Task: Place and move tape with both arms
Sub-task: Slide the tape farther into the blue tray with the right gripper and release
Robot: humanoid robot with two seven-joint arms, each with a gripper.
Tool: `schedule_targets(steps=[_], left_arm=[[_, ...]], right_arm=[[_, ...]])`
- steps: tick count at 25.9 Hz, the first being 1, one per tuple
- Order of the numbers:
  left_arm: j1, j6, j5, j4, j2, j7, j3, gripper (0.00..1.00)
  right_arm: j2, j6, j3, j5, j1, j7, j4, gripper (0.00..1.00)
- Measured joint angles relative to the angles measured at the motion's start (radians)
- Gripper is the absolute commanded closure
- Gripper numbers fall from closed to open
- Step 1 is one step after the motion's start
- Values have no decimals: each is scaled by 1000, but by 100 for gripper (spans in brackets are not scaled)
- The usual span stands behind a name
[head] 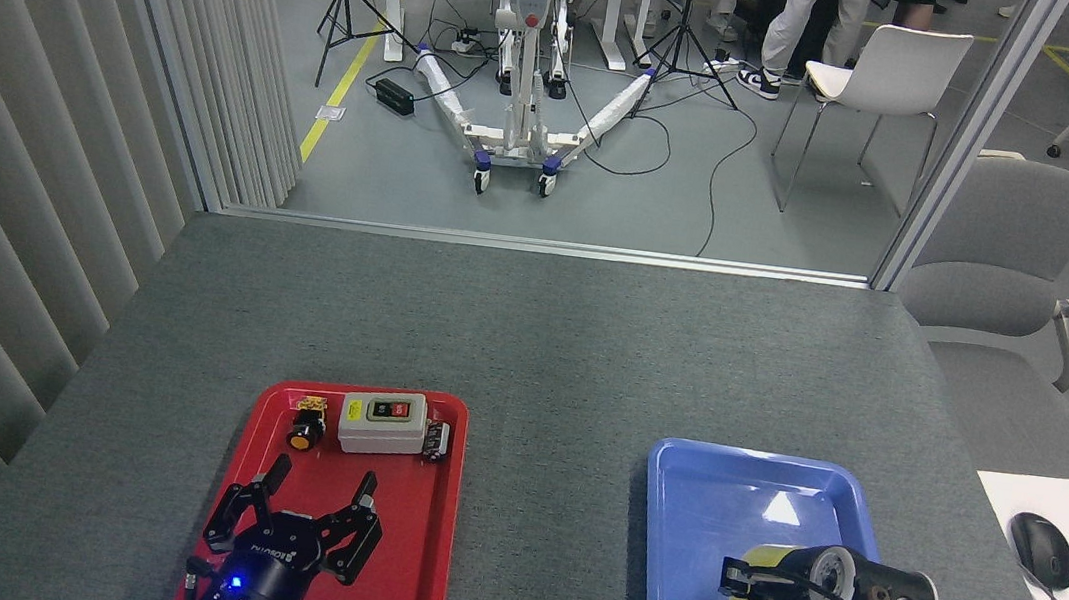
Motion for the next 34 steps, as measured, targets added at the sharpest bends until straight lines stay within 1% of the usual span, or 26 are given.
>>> schedule_targets(steps=[7, 10, 12, 14, 16, 21, 22, 24, 28, 34], left_arm=[[13, 9, 0, -12, 0, 1, 1, 0], [13, 9, 1, -12, 0, 1, 1, 0], [12, 9, 2, -12, 0, 1, 1, 0], [10, 9, 2, -12, 0, 1, 1, 0], [9, 9, 2, -12, 0, 0, 1, 0], [6, 9, 2, -12, 0, -1, 1, 0], [5, 9, 2, -12, 0, -1, 1, 0], [5, 9, 2, -12, 0, -1, 1, 0], [6, 9, 3, -12, 0, -1, 1, 0], [7, 9, 4, -13, 0, -1, 2, 0]], right_arm=[[6, 2, 3, 9, 7, -29, 2, 1], [6, -8, -3, 16, 21, -104, -12, 1], [7, -18, -16, 26, 48, -219, -27, 1], [8, -41, -44, 34, 87, -388, -38, 1], [11, -86, -80, 39, 130, -583, -46, 1], [44, -228, -192, 47, 246, -994, -62, 0], [49, -254, -207, 54, 263, -1059, -64, 0], [60, -287, -228, 73, 293, -1145, -65, 0], [76, -314, -242, 105, 336, -1212, -72, 0], [93, -319, -256, 166, 417, -1234, -124, 0]])
